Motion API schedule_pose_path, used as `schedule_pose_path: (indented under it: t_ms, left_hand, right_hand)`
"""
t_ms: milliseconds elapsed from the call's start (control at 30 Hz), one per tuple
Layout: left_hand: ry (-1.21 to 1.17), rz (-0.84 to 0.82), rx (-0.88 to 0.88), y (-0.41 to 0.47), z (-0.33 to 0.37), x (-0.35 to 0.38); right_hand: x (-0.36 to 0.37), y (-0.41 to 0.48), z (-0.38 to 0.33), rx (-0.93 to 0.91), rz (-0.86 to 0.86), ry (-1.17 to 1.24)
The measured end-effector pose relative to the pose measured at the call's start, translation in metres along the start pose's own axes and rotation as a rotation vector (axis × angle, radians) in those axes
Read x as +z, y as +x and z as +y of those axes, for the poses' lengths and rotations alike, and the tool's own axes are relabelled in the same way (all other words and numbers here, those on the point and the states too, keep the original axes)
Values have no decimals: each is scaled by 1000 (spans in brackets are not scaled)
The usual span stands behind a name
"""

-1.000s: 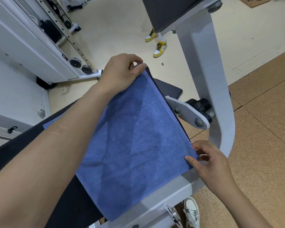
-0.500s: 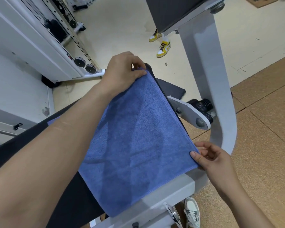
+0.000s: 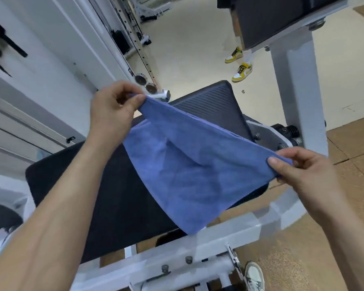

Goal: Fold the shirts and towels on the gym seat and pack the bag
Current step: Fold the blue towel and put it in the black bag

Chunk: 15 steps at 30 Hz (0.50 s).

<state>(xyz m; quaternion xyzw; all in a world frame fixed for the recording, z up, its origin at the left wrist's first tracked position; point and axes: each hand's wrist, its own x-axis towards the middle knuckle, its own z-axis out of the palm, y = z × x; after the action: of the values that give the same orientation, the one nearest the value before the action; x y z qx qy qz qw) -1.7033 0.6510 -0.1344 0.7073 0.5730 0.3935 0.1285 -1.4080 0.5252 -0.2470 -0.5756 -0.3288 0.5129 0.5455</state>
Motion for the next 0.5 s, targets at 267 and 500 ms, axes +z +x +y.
schedule_pose_path:
  t_ms: [267,500]
  left_hand:
    - [-197,282,-146,-103,-26,-133]
    - [-305,299,-149,-162,-31,-213]
  right_hand:
    - [66,-50,-72,-429,-196,-233]
    - [112,-105,-108,-320,-365,-12]
